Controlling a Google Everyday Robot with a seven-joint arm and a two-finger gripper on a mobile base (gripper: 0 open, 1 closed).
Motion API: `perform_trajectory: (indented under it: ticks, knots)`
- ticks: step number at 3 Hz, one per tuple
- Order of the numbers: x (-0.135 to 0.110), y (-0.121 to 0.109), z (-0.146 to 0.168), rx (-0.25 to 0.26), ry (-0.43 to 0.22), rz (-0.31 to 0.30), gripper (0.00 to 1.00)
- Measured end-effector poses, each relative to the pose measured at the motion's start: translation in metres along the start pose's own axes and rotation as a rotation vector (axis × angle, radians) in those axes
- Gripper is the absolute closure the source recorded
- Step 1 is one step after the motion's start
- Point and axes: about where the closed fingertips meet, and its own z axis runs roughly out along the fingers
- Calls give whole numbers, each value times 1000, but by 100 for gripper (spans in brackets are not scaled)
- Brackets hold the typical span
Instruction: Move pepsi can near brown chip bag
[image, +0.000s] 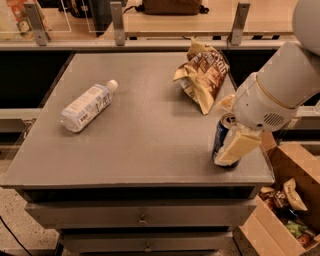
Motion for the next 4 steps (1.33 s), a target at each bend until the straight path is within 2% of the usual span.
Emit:
perform_trajectory:
  ticks: [2,3,4]
  knots:
    - [-3,-1,-7,0,0,-1,87]
    - [-11,-33,-30,94,30,-23,100]
    - [-20,-74,-55,187,64,-48,100]
